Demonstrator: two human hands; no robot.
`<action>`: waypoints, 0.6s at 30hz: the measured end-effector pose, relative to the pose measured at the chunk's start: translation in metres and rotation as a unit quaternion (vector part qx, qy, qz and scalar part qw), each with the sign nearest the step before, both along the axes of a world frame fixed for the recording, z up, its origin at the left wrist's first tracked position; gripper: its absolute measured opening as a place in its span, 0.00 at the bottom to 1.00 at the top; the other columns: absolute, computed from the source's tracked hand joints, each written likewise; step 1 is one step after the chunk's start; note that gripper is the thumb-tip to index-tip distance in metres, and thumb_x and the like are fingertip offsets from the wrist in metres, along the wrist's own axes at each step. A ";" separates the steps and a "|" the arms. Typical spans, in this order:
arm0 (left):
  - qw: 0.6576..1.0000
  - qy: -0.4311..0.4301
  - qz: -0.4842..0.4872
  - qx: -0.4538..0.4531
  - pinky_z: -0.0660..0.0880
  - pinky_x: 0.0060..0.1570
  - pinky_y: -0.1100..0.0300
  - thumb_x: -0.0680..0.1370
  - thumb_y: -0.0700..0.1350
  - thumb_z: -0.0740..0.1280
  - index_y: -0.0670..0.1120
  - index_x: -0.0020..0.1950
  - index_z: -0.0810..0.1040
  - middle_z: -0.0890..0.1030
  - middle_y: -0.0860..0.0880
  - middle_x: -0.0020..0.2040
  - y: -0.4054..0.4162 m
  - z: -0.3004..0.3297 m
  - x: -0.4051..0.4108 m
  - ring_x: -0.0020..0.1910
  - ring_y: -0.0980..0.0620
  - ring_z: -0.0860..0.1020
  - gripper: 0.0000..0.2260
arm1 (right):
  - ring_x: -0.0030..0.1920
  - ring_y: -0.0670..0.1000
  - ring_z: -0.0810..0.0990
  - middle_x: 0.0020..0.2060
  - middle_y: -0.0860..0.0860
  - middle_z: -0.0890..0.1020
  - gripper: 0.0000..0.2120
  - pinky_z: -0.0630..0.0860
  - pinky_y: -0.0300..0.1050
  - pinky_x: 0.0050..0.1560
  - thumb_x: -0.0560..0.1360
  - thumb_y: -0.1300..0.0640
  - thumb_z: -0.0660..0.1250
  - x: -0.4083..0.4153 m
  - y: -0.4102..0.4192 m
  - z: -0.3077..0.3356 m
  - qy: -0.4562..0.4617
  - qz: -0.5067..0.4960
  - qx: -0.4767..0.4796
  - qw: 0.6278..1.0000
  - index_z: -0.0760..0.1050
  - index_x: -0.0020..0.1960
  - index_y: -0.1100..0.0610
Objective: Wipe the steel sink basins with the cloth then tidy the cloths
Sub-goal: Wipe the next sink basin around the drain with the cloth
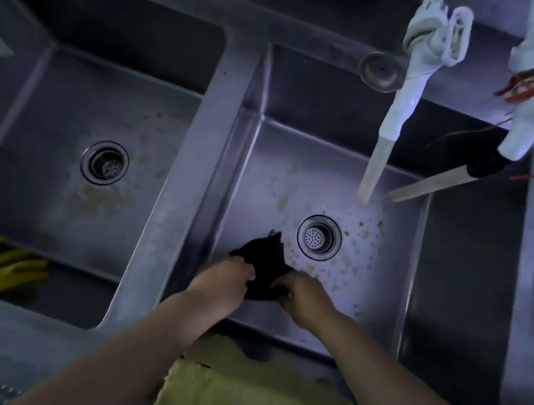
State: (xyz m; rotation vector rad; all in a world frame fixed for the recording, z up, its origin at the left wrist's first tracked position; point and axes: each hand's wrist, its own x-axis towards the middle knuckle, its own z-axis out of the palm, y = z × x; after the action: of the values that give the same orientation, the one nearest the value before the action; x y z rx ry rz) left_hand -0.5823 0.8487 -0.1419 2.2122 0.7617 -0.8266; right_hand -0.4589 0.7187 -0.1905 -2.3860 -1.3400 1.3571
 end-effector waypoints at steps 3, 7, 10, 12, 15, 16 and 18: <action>0.982 -0.124 -0.064 0.124 0.78 0.38 0.55 0.73 0.37 0.65 0.45 0.51 0.81 0.80 0.45 0.47 0.025 0.011 0.007 0.44 0.45 0.80 0.09 | 0.61 0.56 0.75 0.65 0.53 0.75 0.18 0.72 0.45 0.60 0.77 0.61 0.61 -0.011 -0.008 -0.019 0.035 0.034 -0.078 0.996 0.75 0.66 0.53; 0.914 -0.235 -0.174 0.281 0.72 0.30 0.59 0.55 0.37 0.75 0.45 0.32 0.78 0.78 0.47 0.30 0.082 0.029 0.040 0.31 0.44 0.78 0.10 | 0.67 0.54 0.69 0.70 0.53 0.68 0.20 0.66 0.43 0.66 0.80 0.58 0.59 -0.014 0.004 -0.039 0.047 -0.001 -0.075 0.996 0.67 0.71 0.53; 0.872 -0.284 -0.201 0.345 0.67 0.50 0.52 0.61 0.38 0.72 0.42 0.37 0.81 0.81 0.44 0.36 0.124 0.031 0.071 0.45 0.42 0.79 0.07 | 0.75 0.55 0.54 0.77 0.53 0.52 0.26 0.55 0.45 0.73 0.80 0.59 0.58 -0.020 0.021 -0.057 0.007 0.086 -0.053 0.995 0.56 0.76 0.55; 0.867 -0.268 -0.210 0.363 0.60 0.57 0.51 0.63 0.40 0.70 0.41 0.40 0.82 0.82 0.43 0.40 0.144 0.025 0.085 0.54 0.41 0.78 0.07 | 0.76 0.57 0.51 0.77 0.56 0.49 0.28 0.54 0.48 0.74 0.79 0.57 0.59 -0.030 0.027 -0.072 -0.027 0.105 -0.033 0.994 0.54 0.76 0.58; 0.879 -0.245 -0.199 0.358 0.52 0.65 0.53 0.68 0.43 0.67 0.43 0.45 0.83 0.84 0.44 0.46 0.160 0.013 0.095 0.63 0.44 0.73 0.09 | 0.72 0.63 0.61 0.74 0.62 0.58 0.31 0.61 0.56 0.71 0.74 0.53 0.68 -0.047 0.031 -0.095 -0.078 0.044 0.020 0.996 0.62 0.72 0.63; 0.879 -0.251 -0.188 0.359 0.51 0.66 0.54 0.68 0.43 0.66 0.45 0.44 0.83 0.84 0.46 0.45 0.162 0.010 0.095 0.63 0.45 0.73 0.08 | 0.68 0.65 0.67 0.71 0.63 0.65 0.32 0.66 0.58 0.67 0.69 0.53 0.72 -0.049 0.036 -0.104 -0.100 0.024 0.041 0.994 0.66 0.68 0.63; 0.875 -0.279 -0.164 0.359 0.52 0.67 0.54 0.68 0.42 0.65 0.46 0.41 0.83 0.84 0.48 0.41 0.164 0.004 0.095 0.60 0.46 0.75 0.07 | 0.64 0.64 0.69 0.65 0.63 0.73 0.31 0.71 0.61 0.60 0.64 0.51 0.74 -0.043 0.053 -0.118 -0.140 -0.026 0.066 0.988 0.70 0.61 0.62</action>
State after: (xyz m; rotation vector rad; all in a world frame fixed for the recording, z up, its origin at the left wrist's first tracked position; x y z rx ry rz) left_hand -0.4877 1.0125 -0.1379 3.0903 0.4315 0.0330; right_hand -0.5019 0.7716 -0.3084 -2.5712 -1.3690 0.9134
